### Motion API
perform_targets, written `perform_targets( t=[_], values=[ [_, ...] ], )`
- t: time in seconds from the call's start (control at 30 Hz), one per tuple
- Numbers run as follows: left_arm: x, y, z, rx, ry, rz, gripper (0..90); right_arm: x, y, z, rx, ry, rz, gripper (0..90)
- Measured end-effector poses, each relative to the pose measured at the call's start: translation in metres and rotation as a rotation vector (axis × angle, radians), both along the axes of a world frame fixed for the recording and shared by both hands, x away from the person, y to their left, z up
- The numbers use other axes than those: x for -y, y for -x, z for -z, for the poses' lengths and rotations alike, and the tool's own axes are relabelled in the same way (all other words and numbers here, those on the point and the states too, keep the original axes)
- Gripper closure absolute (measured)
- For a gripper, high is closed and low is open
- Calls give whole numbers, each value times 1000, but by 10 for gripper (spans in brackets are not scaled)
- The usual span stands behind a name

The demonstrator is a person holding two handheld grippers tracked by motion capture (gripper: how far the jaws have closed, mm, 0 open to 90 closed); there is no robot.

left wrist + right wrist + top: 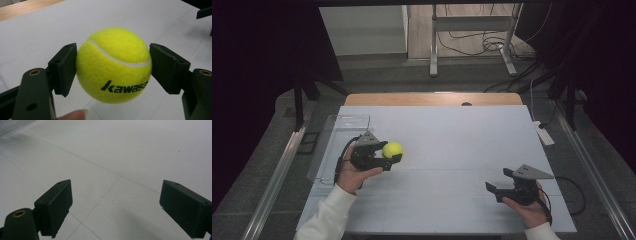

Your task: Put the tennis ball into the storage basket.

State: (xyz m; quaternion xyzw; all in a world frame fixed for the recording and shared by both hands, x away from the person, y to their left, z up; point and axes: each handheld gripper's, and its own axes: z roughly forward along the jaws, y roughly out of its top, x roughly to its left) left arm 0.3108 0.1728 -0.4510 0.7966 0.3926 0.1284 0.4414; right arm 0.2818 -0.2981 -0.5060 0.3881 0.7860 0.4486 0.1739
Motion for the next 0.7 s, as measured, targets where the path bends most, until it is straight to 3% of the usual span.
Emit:
perform_targets(
  t=[0.7],
  values=[
    [-25, 0, -10, 40, 32, -74, 261, 0, 0, 0, -1, 3, 0, 112]
  ],
)
